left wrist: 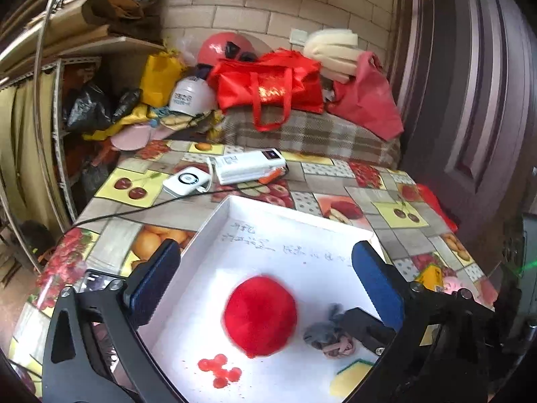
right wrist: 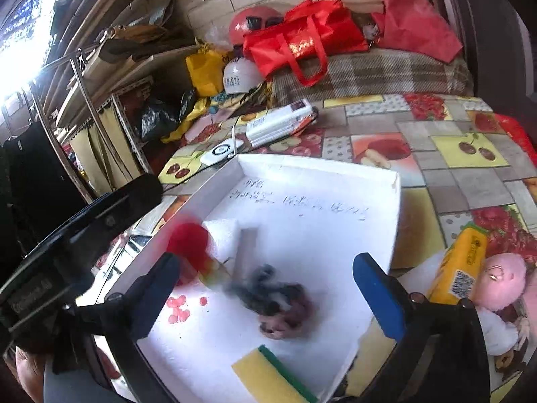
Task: Organize soft objects
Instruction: 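Release the red ball with the left tool while the right tool drops the hair ties in, then lower the left tool to the yellow foam piece while the right tool reaches the cow-print cloth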
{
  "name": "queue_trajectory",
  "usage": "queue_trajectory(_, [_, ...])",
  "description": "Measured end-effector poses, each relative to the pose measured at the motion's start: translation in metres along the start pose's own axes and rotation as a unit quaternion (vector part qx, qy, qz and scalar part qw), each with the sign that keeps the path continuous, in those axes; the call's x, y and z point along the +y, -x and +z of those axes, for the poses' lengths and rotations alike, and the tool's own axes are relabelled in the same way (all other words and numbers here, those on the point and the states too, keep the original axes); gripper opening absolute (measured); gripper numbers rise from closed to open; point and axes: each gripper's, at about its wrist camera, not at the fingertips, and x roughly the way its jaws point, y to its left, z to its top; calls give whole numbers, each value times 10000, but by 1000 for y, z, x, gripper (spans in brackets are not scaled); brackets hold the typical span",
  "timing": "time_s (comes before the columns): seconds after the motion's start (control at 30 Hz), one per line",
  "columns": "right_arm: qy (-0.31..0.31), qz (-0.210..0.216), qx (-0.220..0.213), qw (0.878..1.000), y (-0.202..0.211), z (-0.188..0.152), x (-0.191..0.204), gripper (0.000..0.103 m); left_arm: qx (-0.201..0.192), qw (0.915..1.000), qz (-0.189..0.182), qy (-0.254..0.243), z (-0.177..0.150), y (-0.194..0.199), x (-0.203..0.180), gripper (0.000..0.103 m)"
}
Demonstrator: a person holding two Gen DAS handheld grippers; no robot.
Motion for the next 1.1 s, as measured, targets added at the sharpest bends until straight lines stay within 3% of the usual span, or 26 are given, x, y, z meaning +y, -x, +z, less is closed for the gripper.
queue_trajectory(0.2, [19, 48, -221, 9997, 27, -1, -7, 103, -185, 9997, -18, 171, -2, 19, 5, 103])
queue_trajectory(0.43, [175, -173, -661, 9975, 92, -16, -51, 103, -452, 9977, -476, 181, -16, 56, -2, 103])
queue_trajectory(0.53, [428, -481, -380, 9972, 101, -30, -65, 103, -411, 9965, -729, 72, -23, 60, -14, 103])
queue_trajectory(0.63, [827, -387, 158, 9957, 93, -49, -61, 103, -318, 9953, -914, -17, -26, 60, -25, 103])
queue_trajectory(0.8, [1691, -517, 833, 9807, 56, -74, -39, 102, -181, 9947, -1011, -103, -31, 57, -37, 103])
queue_trajectory(0.87, [1848, -539, 955, 9766, 45, -77, -34, 93, -61, 9948, -998, -207, -34, 55, -41, 103])
queue_trajectory(1.0, [1691, -344, 1362, 9755, 16, -78, -37, 36, 227, 9934, -1035, -433, -39, 46, -50, 103])
queue_trajectory(1.1, [1515, -198, 1344, 9791, 22, -82, -45, 33, 445, 9906, -1192, -506, -43, 40, -59, 103])
